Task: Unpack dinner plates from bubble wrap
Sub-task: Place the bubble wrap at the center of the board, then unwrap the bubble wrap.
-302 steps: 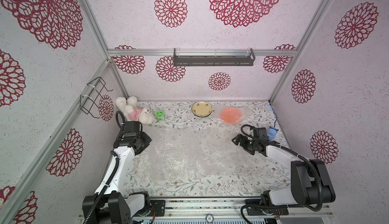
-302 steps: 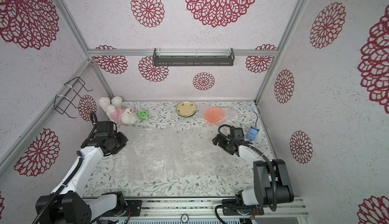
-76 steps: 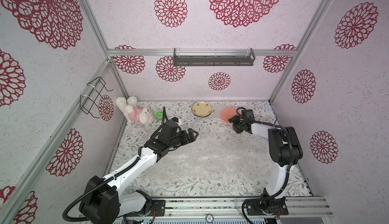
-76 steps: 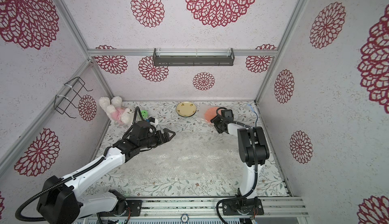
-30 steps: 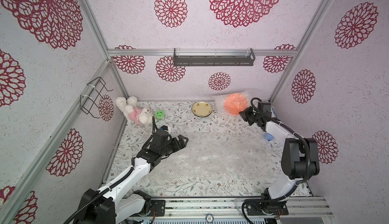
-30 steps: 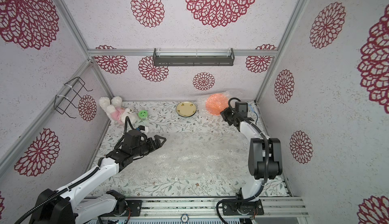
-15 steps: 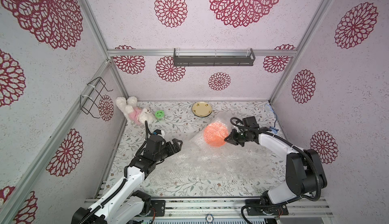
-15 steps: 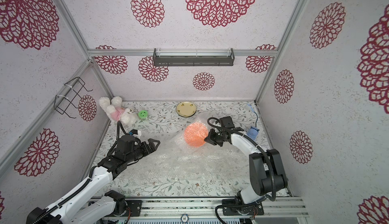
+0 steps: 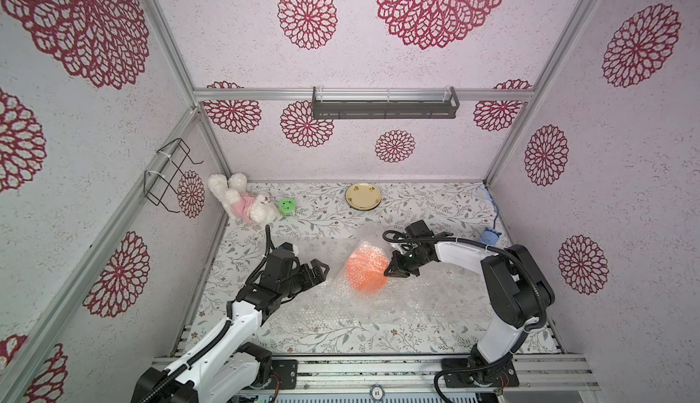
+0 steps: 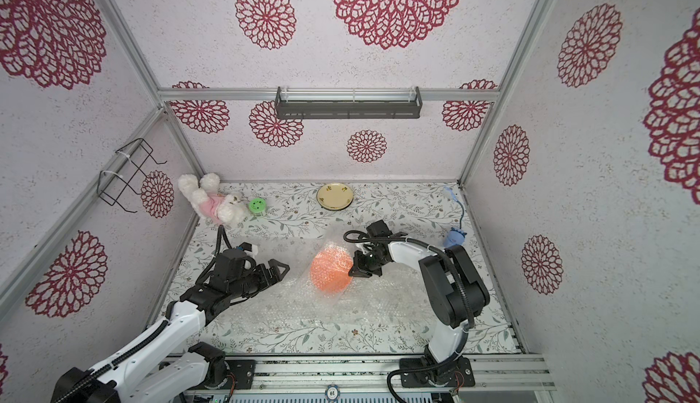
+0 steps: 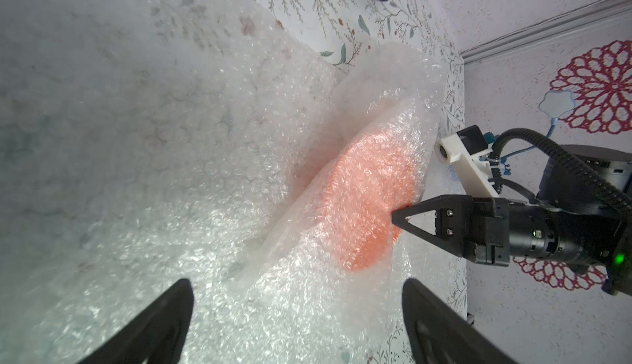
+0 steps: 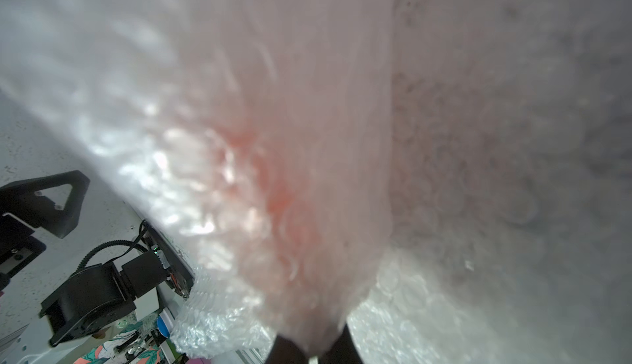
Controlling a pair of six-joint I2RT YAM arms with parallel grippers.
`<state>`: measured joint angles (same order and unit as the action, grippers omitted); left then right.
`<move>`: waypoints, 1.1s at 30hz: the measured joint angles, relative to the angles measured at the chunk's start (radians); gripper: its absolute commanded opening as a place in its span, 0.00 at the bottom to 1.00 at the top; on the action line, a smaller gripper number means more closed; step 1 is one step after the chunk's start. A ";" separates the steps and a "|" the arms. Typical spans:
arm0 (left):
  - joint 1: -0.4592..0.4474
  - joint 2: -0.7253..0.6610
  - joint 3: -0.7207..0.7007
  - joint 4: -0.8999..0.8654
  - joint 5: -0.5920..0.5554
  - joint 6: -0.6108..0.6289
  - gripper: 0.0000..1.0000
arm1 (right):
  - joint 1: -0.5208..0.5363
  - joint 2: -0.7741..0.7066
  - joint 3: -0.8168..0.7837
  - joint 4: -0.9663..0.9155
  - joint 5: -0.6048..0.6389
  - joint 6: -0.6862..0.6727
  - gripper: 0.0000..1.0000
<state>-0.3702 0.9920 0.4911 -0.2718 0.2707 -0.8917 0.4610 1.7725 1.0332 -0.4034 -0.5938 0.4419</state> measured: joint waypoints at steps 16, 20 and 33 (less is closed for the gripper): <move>0.033 -0.036 -0.016 -0.021 0.004 -0.026 0.97 | 0.134 -0.089 0.193 -0.194 0.449 -0.092 0.61; 0.070 -0.120 -0.062 -0.060 0.000 -0.067 0.97 | 0.274 -0.106 0.277 -0.230 0.543 -0.117 0.68; 0.267 -0.264 -0.186 -0.229 -0.012 -0.208 0.97 | 0.657 0.232 0.569 -0.250 0.697 -0.192 0.78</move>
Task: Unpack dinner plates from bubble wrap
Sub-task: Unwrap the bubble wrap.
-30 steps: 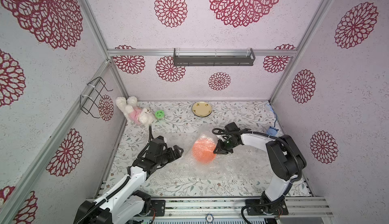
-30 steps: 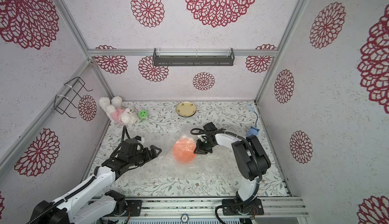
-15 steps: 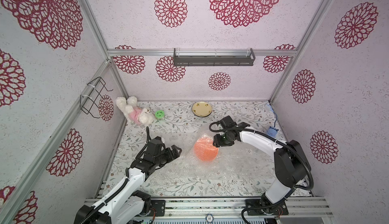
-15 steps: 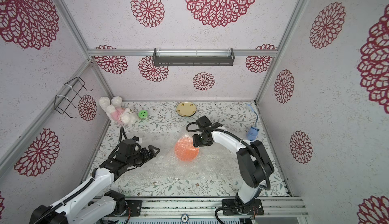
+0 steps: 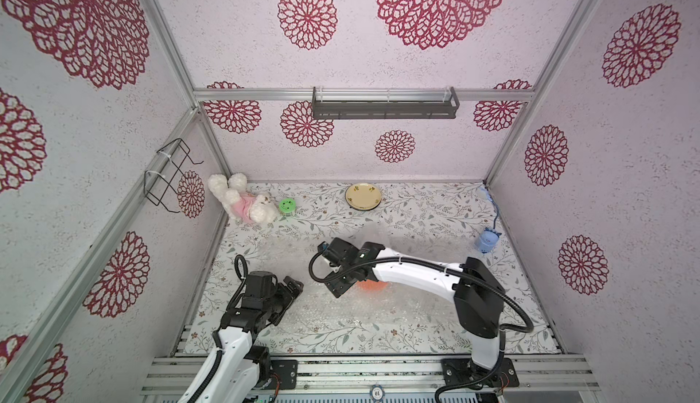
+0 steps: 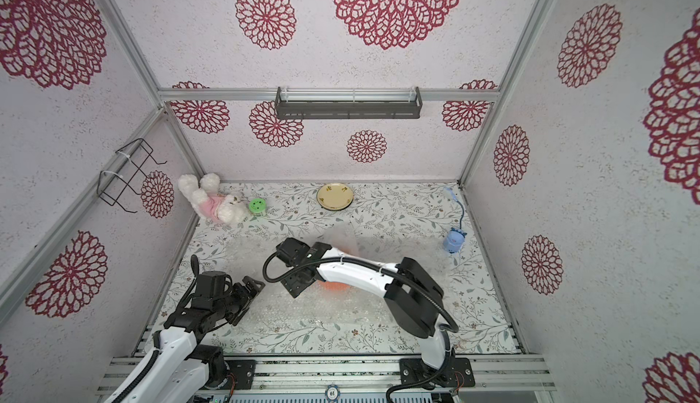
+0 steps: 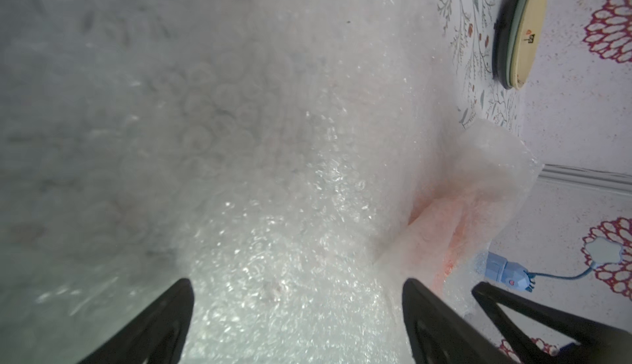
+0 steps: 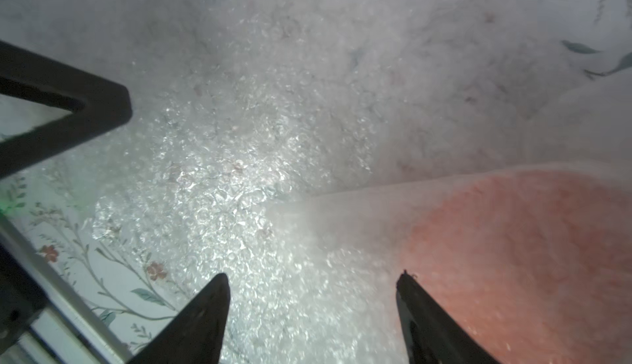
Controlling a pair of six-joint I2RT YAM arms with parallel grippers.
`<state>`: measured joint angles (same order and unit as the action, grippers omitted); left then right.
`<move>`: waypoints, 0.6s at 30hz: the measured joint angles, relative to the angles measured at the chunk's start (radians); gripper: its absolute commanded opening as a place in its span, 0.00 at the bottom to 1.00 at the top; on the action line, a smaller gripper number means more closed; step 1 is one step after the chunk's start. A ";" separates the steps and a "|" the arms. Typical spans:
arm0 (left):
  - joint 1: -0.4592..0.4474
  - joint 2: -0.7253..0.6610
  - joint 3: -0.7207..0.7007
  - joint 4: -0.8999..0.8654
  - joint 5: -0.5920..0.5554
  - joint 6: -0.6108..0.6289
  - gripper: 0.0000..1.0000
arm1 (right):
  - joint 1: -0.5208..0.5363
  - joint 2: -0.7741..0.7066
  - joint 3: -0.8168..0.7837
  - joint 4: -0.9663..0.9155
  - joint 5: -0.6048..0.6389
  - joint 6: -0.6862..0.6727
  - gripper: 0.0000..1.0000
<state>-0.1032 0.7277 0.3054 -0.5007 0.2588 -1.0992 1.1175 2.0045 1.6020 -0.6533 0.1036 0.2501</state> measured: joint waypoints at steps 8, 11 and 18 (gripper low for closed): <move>0.026 0.020 0.000 0.001 0.022 -0.002 0.97 | 0.038 0.146 0.116 -0.057 0.175 -0.024 0.77; 0.032 0.028 0.000 0.002 0.027 -0.002 0.97 | 0.045 0.169 0.145 -0.076 0.241 -0.032 0.74; 0.047 0.032 0.000 0.012 0.043 -0.001 0.97 | 0.058 0.175 0.148 -0.109 0.339 -0.043 0.39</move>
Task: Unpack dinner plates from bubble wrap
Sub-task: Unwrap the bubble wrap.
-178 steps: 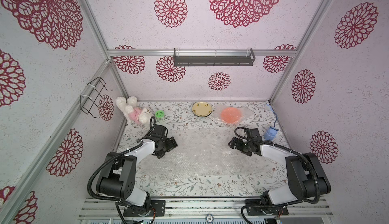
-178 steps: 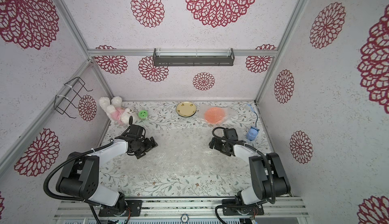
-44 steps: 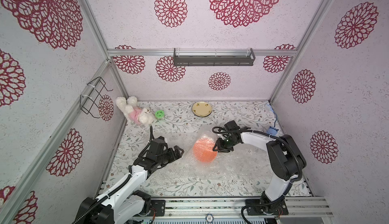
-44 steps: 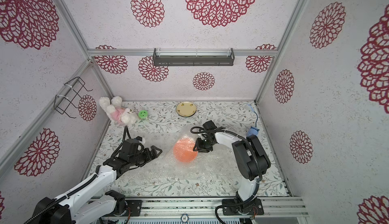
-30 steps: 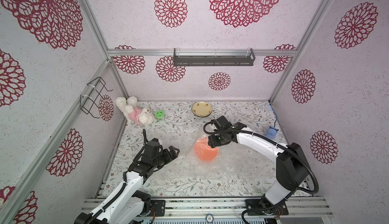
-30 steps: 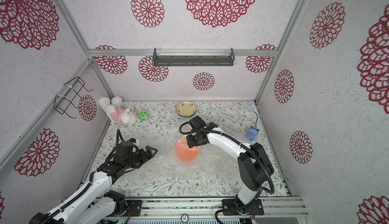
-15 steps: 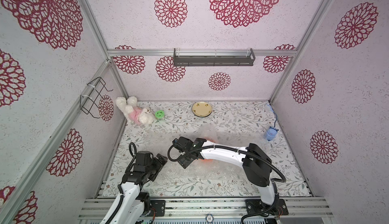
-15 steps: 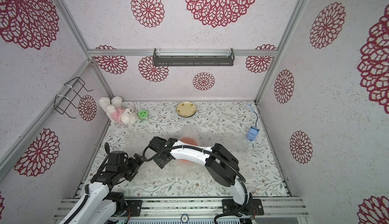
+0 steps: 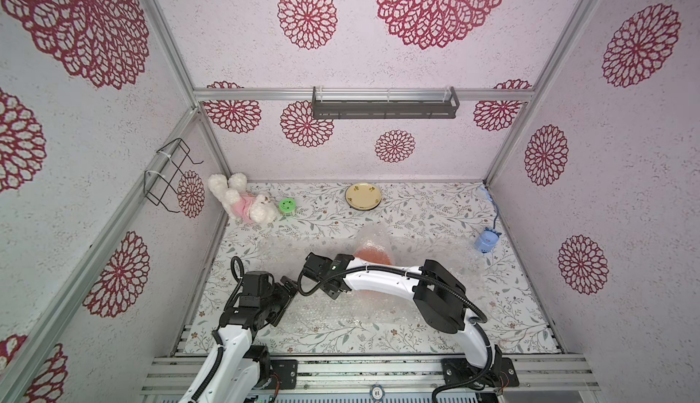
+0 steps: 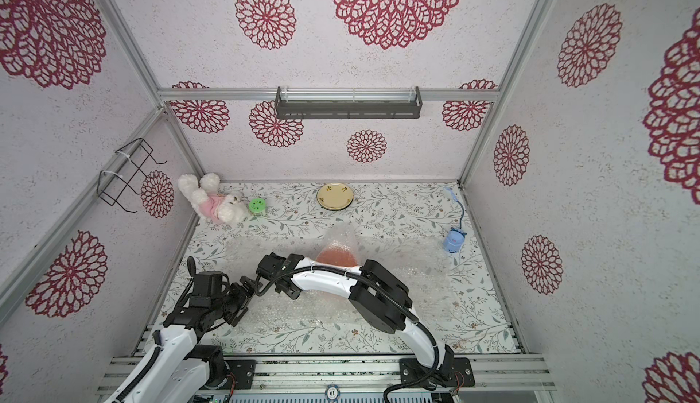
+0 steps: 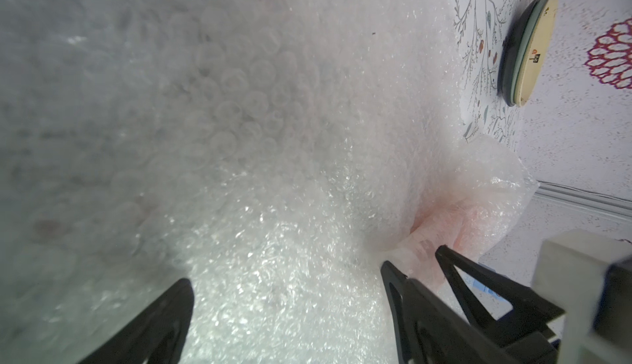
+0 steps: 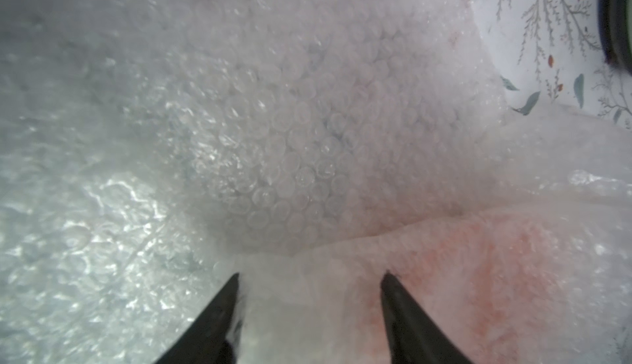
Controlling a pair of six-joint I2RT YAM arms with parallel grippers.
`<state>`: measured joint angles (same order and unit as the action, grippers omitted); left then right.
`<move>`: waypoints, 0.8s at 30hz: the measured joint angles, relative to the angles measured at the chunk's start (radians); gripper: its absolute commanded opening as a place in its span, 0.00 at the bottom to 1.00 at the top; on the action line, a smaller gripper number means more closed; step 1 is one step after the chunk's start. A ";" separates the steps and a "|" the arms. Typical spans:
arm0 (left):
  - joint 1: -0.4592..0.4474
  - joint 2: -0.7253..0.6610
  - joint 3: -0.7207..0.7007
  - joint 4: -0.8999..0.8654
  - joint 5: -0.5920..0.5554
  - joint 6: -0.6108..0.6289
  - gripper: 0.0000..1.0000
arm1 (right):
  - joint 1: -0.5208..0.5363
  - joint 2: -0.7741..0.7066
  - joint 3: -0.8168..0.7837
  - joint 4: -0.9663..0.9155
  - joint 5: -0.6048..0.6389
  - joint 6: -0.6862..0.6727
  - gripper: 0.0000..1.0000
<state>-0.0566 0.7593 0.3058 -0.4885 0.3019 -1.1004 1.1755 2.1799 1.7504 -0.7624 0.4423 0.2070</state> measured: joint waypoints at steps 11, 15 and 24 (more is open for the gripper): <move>0.005 0.000 0.000 0.025 0.041 0.016 0.97 | 0.003 -0.013 -0.011 0.014 -0.003 -0.003 0.00; 0.005 0.009 0.000 0.055 0.080 0.022 0.97 | -0.005 -0.051 -0.039 0.026 -0.037 -0.002 0.00; 0.002 0.016 -0.002 0.100 0.117 0.031 0.97 | -0.089 -0.192 -0.129 0.062 -0.167 0.006 0.14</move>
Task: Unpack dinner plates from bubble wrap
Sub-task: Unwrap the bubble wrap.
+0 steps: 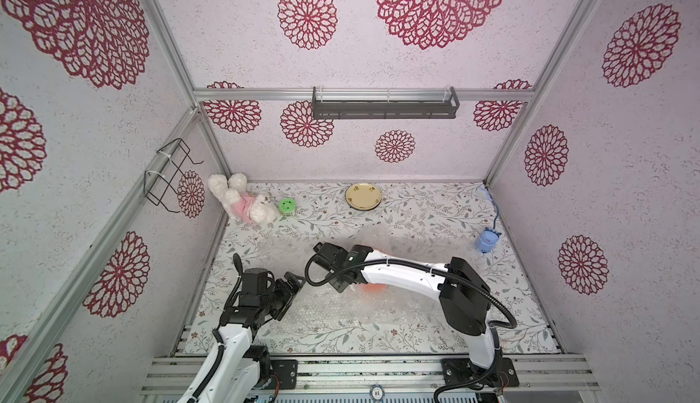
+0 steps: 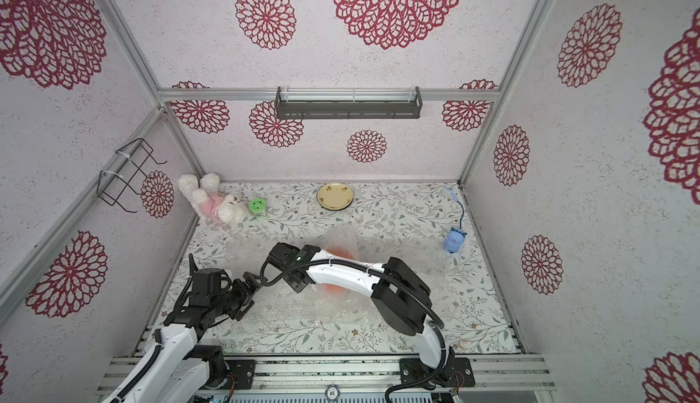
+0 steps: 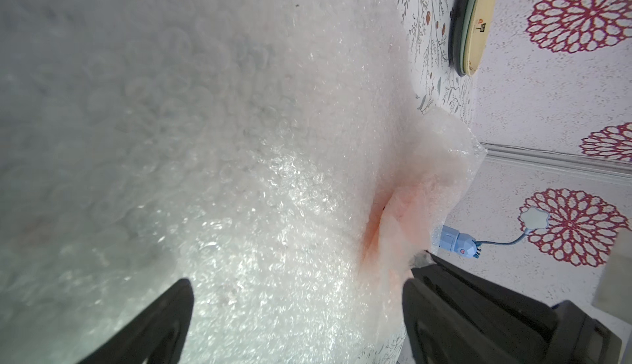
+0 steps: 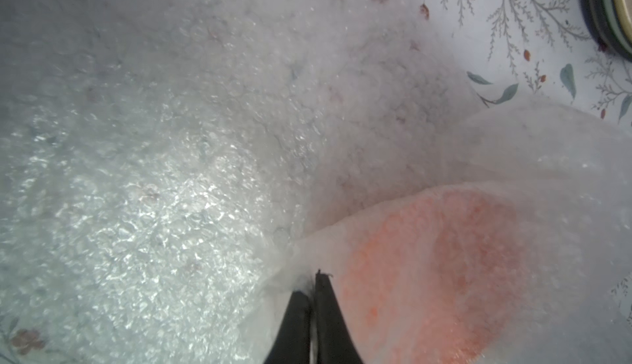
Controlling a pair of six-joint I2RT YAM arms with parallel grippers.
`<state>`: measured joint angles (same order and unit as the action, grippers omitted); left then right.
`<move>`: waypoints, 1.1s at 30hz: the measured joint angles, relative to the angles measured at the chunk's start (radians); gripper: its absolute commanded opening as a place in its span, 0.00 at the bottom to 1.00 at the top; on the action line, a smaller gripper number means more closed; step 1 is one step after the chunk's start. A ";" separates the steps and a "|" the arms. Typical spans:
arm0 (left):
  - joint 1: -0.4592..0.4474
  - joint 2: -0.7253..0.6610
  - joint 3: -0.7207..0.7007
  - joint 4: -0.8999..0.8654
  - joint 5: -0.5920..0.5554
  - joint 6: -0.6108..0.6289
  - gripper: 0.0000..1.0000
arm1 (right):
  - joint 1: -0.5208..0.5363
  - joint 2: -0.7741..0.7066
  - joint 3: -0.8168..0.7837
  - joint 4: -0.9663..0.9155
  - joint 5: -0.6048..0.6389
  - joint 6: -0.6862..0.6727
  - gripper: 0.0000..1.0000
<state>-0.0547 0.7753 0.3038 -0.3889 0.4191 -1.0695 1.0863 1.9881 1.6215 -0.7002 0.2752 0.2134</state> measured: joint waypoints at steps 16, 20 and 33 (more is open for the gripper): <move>-0.134 0.073 -0.002 0.108 0.021 0.000 0.92 | -0.037 -0.043 -0.044 0.052 -0.133 0.019 0.00; -0.223 0.179 0.008 0.199 0.026 -0.009 0.82 | -0.083 -0.111 -0.096 0.079 -0.203 0.040 0.00; -0.454 0.429 0.170 0.447 0.000 -0.037 0.86 | -0.223 -0.192 -0.221 0.163 -0.348 0.114 0.00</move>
<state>-0.5087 1.2045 0.4740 0.0578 0.4187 -1.1069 0.8631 1.7962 1.4006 -0.5377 -0.0723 0.3271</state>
